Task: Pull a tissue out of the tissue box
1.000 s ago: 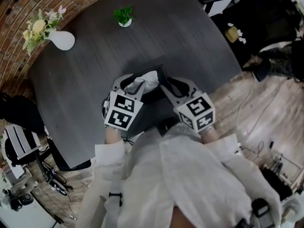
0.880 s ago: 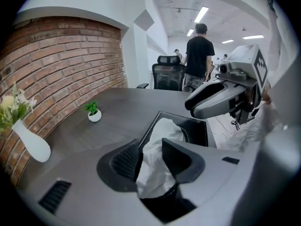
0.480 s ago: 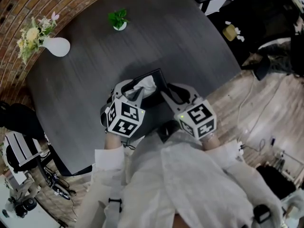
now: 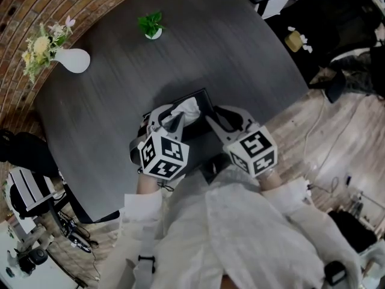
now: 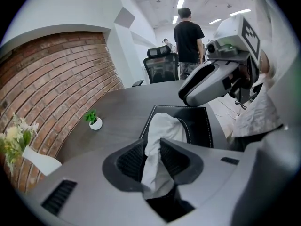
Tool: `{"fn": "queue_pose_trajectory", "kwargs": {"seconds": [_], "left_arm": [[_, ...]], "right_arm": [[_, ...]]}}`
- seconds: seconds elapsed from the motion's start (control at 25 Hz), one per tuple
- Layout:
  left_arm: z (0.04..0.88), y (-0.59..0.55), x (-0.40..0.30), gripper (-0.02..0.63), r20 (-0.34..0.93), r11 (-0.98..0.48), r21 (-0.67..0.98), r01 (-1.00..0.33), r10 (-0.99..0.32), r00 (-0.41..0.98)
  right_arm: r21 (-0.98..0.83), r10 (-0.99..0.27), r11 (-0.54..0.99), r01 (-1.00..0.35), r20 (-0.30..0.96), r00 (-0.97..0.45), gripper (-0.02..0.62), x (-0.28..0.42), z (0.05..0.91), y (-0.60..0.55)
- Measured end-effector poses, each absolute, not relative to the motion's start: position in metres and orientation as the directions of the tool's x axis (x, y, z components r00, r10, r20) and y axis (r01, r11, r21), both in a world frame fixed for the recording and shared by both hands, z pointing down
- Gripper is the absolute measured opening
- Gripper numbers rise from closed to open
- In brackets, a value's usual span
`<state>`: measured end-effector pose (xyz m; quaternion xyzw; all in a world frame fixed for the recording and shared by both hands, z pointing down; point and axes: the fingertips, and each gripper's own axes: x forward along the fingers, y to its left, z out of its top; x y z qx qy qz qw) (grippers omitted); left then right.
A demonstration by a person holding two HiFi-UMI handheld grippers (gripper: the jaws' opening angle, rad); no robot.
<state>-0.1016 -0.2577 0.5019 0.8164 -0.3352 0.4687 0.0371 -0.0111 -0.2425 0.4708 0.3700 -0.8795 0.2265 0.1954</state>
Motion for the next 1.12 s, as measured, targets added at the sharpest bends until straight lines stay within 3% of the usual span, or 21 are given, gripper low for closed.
{"fn": "queue_pose_trajectory", "kwargs": {"seconds": [0.44, 1.12], "left_arm": [[0.496, -0.249, -0.096, 0.014, 0.793, -0.801, -0.236, -0.55, -0.486, 0.367], [0.46, -0.259, -0.103, 0.012, 0.671, -0.713, -0.162, -0.683, -0.586, 0.453]], "right_arm": [[-0.245, -0.558, 0.647, -0.722, 0.494, -0.667, 0.1, -0.013, 0.463, -0.244], [-0.229, -0.544, 0.687, -0.69, 0.467, -0.697, 0.086, -0.023, 0.452, -0.244]]}}
